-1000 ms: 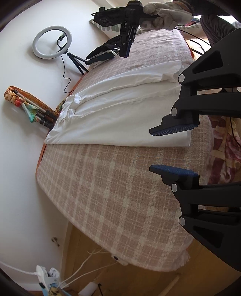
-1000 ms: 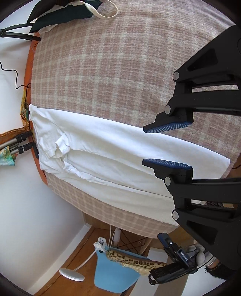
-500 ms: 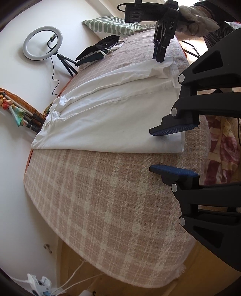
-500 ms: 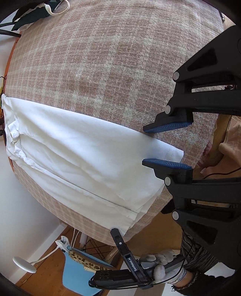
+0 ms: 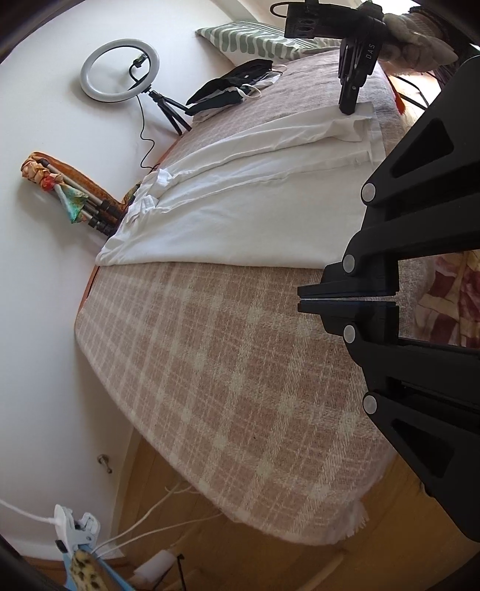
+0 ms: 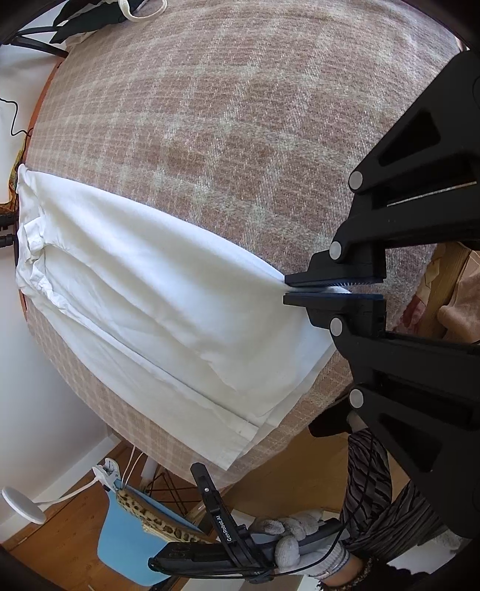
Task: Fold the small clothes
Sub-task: 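Lift the hem and fold it toward the collar with both tools, then release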
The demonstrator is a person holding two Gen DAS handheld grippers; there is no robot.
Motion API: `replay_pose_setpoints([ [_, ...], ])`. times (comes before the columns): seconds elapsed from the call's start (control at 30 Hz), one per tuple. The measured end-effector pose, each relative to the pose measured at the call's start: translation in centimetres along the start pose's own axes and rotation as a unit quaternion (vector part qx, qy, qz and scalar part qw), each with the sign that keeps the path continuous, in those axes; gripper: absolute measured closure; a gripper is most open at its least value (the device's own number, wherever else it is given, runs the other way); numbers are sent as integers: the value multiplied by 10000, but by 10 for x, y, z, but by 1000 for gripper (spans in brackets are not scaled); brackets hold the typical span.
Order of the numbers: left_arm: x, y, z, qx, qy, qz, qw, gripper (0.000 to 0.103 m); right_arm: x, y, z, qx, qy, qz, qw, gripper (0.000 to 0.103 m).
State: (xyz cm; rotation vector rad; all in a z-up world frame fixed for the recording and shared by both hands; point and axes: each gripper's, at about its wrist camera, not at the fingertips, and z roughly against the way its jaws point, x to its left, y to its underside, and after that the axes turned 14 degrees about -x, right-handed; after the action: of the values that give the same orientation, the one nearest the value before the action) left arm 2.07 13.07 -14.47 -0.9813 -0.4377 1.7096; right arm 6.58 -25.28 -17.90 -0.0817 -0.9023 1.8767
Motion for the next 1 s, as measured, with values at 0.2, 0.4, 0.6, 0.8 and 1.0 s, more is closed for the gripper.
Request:
replay_pose_setpoints([
  [0.2, -22, -2, -3, 151, 366, -154, 9991, 59, -5, 5, 0, 54, 17, -83, 9999, 99],
  [0.4, -56, 20, -24, 359, 131, -1231, 9917, 76, 4, 3, -5, 53, 52, -61, 10000, 99],
  [0.6, -44, 11, -15, 283, 230, -834, 9958, 100, 12, 1, -5, -22, 51, -87, 9999, 100],
  [0.8, -26, 9, -8, 213, 240, -438, 9985, 100, 2, 3, 4, -103, 33, -169, 9998, 101],
  [1.0, -28, 8, -3, 43, 284, -304, 9991, 100, -2, 4, 18, -290, -18, -154, 9995, 101],
])
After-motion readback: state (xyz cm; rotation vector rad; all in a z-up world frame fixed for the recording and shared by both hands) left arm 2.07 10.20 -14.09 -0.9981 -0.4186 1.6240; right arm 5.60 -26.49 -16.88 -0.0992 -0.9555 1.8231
